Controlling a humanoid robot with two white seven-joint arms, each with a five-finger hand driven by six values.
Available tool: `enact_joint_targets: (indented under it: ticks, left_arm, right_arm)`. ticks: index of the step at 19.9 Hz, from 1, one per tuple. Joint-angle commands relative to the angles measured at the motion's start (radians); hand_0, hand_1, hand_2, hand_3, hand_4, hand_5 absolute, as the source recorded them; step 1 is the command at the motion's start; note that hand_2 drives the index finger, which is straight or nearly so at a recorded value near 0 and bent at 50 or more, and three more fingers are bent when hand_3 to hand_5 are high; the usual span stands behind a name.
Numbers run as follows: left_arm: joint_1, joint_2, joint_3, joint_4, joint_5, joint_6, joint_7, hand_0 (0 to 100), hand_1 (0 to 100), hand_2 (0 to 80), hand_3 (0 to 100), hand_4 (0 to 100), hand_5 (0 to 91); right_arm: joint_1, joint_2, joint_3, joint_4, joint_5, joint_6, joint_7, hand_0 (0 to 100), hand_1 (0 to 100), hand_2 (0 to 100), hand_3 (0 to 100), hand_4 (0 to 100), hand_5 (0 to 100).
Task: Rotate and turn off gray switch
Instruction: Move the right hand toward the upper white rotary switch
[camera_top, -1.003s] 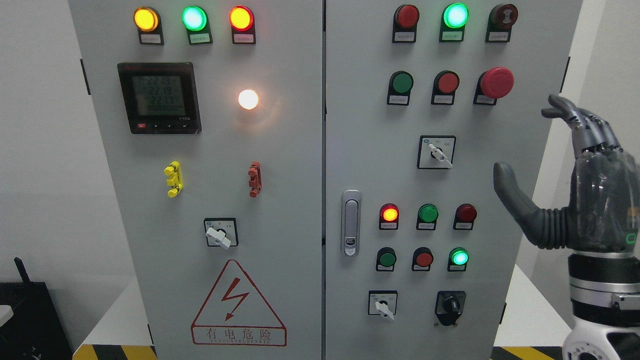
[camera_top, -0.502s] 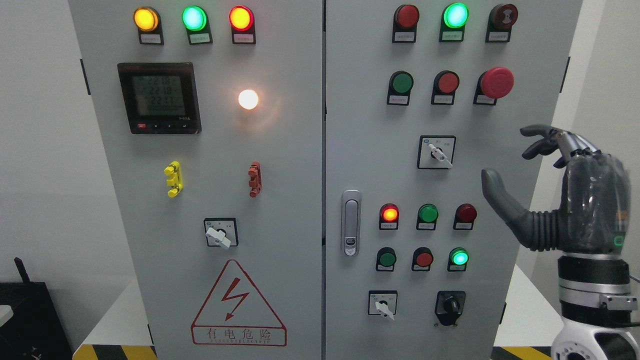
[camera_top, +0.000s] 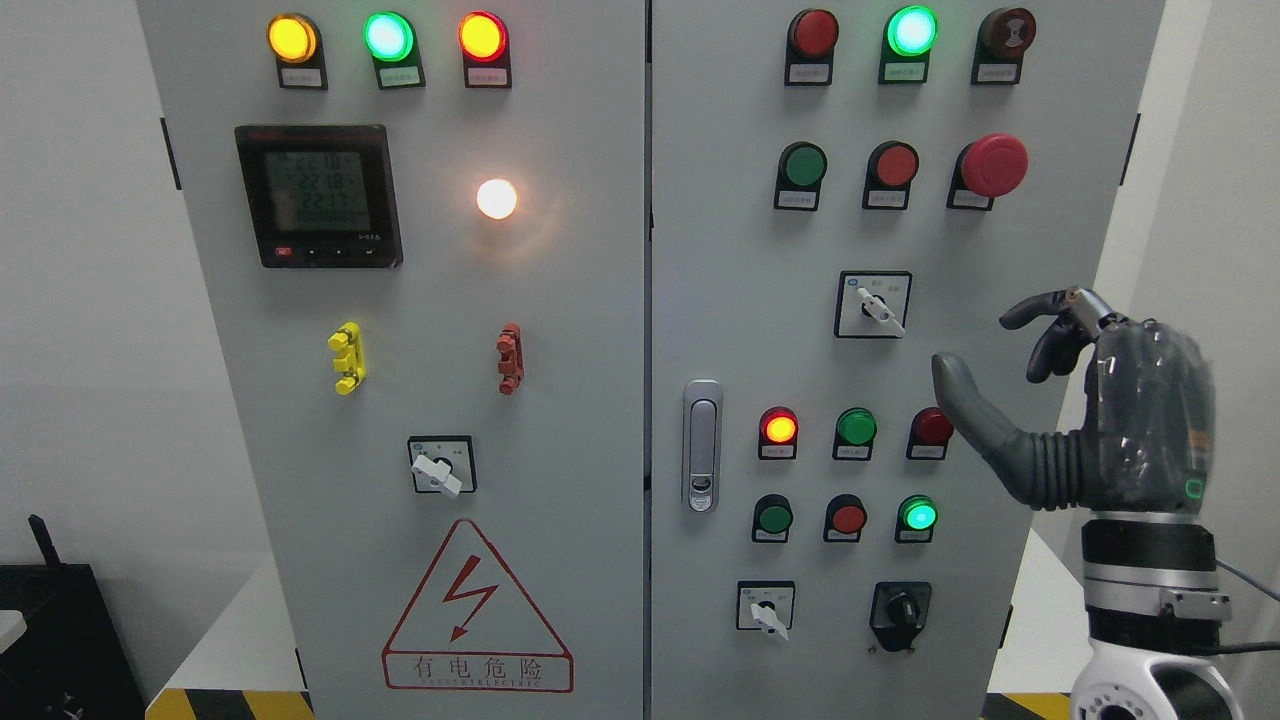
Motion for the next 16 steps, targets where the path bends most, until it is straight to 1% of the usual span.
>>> enact_joint_targets:
  ticks: [1, 3, 6, 10, 12, 16]
  left_arm:
    - [-0.009, 0.001, 0.008, -0.025, 0.02, -0.001, -0.004, 12, 39, 0.0, 0, 0, 0.0]
    - [-0.009, 0.001, 0.008, -0.025, 0.02, -0.001, -0.004, 12, 39, 0.0, 0, 0, 0.0]
    - [-0.009, -0.001, 0.008, -0.025, 0.02, -0.001, -0.004, 12, 39, 0.0, 0, 0, 0.0]
    - [-0.009, -0.001, 0.008, -0.025, 0.02, -0.001, -0.004, 12, 39, 0.0, 0, 0, 0.0]
    - [-0.009, -0.001, 0.008, -0.025, 0.02, -0.001, -0.004, 12, 39, 0.0, 0, 0, 0.0]
    - [-0.009, 0.001, 0.008, -0.025, 0.02, -0.001, -0.004, 12, 39, 0.0, 0, 0, 0.0]
  right_arm:
    - [0.001, 0.033, 0.057, 0.022, 0.0, 0.047, 0.002, 3, 35, 52, 98, 100, 100]
    - [-0.003, 0.039, 0.07, 0.038, 0.0, 0.055, 0.002, 3, 35, 53, 98, 100, 100]
    - [-0.009, 0.051, 0.073, 0.059, 0.0, 0.058, 0.0, 3, 36, 54, 98, 100, 100]
    - [-0.045, 0.051, 0.07, 0.079, 0.0, 0.101, 0.0, 4, 36, 55, 98, 100, 100]
    - [-0.059, 0.051, 0.069, 0.085, 0.0, 0.102, 0.0, 6, 36, 57, 98, 100, 100]
    - [-0.062, 0.051, 0.069, 0.091, -0.002, 0.121, 0.0, 6, 36, 58, 98, 100, 100]
